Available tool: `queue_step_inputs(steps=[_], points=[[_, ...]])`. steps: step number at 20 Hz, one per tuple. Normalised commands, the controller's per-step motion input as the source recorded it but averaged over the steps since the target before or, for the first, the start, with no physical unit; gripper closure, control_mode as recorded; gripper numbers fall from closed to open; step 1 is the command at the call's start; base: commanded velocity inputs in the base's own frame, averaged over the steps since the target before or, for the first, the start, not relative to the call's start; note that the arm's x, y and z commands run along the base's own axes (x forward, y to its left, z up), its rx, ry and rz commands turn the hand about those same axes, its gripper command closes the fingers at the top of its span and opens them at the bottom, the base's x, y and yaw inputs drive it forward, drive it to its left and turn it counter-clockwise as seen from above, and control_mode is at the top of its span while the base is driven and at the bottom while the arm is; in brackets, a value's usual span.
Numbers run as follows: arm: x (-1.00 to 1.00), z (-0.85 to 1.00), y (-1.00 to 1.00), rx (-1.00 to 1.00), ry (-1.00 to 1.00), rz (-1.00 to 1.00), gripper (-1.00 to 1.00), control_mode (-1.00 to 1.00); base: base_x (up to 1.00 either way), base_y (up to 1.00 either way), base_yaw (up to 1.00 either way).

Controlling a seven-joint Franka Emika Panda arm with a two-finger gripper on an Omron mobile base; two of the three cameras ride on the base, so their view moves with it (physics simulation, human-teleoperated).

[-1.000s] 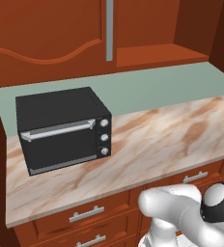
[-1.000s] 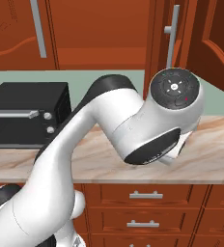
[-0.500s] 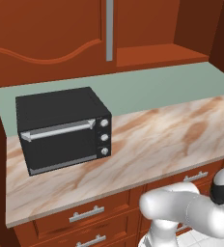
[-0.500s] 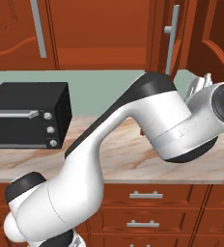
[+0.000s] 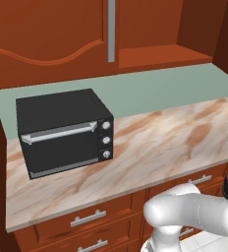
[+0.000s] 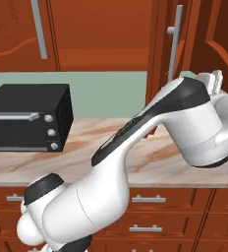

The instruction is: Close all open cabinet doors.

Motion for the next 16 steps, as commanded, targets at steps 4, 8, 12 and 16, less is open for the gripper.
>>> queue_step_inputs(steps=[4, 8, 12, 16], points=[[-0.11, 0.06, 0.38, -0.01, -0.16, 0.16, -1.0, -1.0, 0.0, 0.0, 0.0], [-0.02, 0.1, 0.62, -0.11, -0.1, 0.05, -1.0, -1.0, 0.0, 0.0, 0.0], [0.01, 0.03, 0.6, -0.05, 0.0, 0.09, -1.0, -1.0, 0.0, 0.0, 0.0], [0.02, 0.0, 0.74, -0.08, 0.0, 0.12, -1.0, -1.0, 0.0, 0.0, 0.0]])
